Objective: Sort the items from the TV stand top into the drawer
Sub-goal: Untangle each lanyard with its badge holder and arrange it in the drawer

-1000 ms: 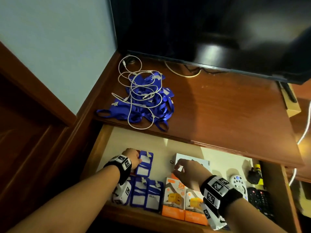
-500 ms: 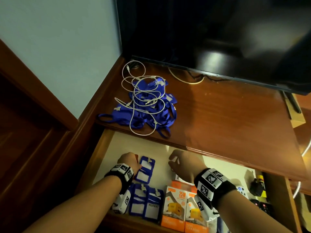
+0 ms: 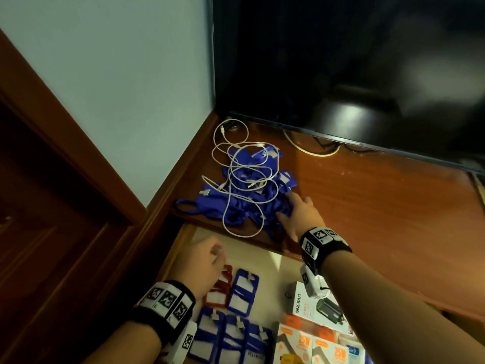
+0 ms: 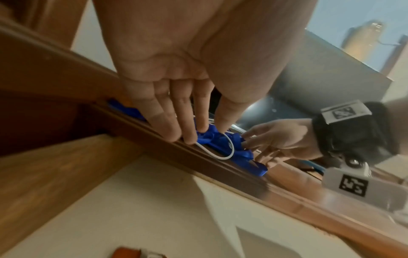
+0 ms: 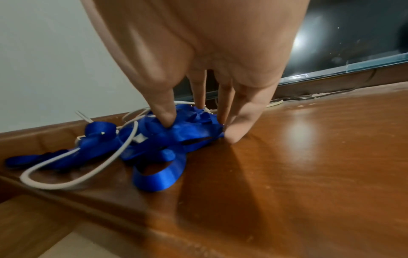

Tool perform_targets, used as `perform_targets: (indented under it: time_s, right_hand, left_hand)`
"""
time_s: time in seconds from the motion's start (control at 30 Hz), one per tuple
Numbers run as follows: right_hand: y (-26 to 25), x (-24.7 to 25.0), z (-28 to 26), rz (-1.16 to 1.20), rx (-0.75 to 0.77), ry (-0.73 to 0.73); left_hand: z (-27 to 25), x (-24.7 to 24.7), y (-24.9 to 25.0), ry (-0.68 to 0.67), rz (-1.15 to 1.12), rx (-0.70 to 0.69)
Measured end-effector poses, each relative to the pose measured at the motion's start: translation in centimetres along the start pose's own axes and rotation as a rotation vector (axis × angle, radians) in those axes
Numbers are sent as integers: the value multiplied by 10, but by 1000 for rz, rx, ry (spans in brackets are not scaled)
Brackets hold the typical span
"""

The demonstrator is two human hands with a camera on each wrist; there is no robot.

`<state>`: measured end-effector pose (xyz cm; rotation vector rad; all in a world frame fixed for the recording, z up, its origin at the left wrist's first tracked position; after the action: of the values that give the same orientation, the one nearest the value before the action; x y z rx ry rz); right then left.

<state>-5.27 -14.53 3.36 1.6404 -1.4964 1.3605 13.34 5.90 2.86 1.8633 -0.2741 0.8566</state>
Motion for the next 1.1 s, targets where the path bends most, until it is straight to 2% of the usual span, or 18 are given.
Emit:
perform_targets:
  time_s: [0.1, 0.17, 0.3, 0.4, 0.5, 0.73, 0.93, 1.1]
  right_hand:
    - [-3, 0, 9, -92, 22, -44]
    - [-2, 4, 9, -50, 0, -32]
    - [9, 31, 5, 124, -49, 149]
    - [17, 66, -3, 176, -50, 294]
    - [27, 102, -10, 208, -17, 413]
    - [52, 170, -26, 295, 32, 580]
    - [47, 232, -52, 497, 61, 665]
    - [31, 283, -79, 634, 152, 722]
  left_hand:
    - [15, -2, 18, -47, 191, -190]
    - [32, -12, 23, -113, 304, -217]
    - [63, -36, 24, -235, 497, -246]
    - [82, -46, 23, -277, 572, -217]
    - [100, -48, 21, -260, 590, -182]
    - [127, -32, 29, -208, 554, -117]
    - [133, -19, 44, -165, 484, -129]
    - [127, -4, 55, -158, 445, -131]
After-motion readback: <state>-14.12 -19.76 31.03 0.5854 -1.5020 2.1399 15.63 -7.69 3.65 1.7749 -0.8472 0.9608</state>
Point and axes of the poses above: each hand's wrist, its own z-axis towards the middle knuckle, its own x-axis out of the back of the hand, y = z × x, the point moved 4 cm from there along z, towards the middle knuckle, and after that the axes turned 10 degrees about -z, right-handed, at the moved point
